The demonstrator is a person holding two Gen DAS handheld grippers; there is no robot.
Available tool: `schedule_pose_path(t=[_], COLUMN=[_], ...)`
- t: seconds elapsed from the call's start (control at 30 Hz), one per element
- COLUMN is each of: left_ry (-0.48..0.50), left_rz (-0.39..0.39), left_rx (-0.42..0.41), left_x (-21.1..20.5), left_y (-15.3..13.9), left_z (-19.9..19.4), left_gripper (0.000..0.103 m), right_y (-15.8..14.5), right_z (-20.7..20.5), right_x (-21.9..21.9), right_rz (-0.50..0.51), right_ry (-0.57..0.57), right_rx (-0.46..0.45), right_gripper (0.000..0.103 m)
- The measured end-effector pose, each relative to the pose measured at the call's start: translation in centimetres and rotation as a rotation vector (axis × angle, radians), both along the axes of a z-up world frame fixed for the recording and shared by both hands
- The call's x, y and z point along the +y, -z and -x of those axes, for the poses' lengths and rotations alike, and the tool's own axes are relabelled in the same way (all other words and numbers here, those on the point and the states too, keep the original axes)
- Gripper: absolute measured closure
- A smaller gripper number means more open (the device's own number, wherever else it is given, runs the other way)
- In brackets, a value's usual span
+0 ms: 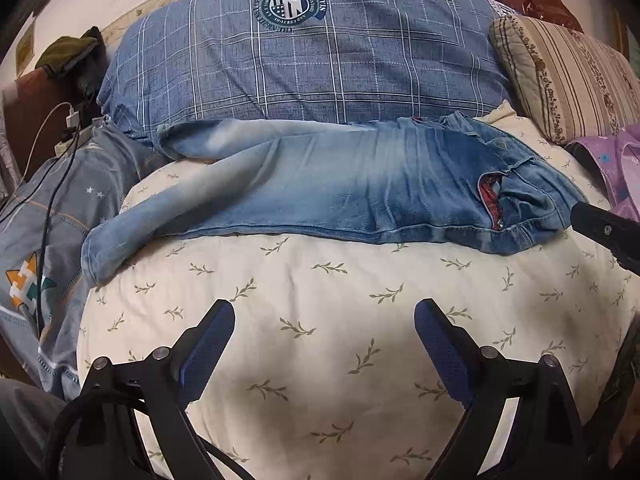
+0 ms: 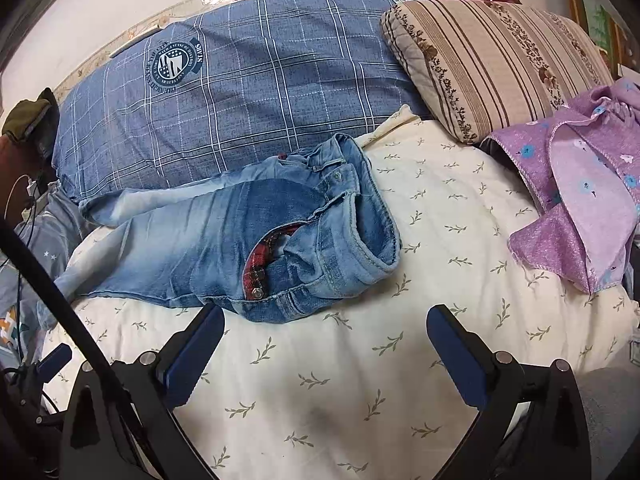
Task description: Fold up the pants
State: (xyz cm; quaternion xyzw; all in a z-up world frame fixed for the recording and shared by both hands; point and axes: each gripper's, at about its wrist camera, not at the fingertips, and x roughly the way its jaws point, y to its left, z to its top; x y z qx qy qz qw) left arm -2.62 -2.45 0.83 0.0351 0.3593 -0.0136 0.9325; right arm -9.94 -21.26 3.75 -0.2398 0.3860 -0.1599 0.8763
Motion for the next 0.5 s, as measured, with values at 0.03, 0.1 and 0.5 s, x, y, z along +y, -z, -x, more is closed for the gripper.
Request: schedule_pose_path(t=[0.03, 0.1, 0.5], left_ry=[-0.004, -0.009, -0.018], left_rz=[0.004, 0.008, 0.027], left_rx=[0.005, 0.01, 0.022], left_x=[0.2, 0.5, 0.8], left_y=[-0.1, -0.2, -0.1], left_z=[-0.1, -0.4, -1.3], left_gripper=[0.01, 0.01, 0.01], right_y=[0.1, 0.0, 0.5], right_z=[0.0, -0.2, -0.2], right_x=[0.0, -0.3, -0.1], right_rz=[-0.008, -0.017, -0.004], right_ry=[0.0, 0.0, -0.017], right_rx=[0.001, 0.009, 0.02], right_gripper=[0.002, 0.002, 0.002])
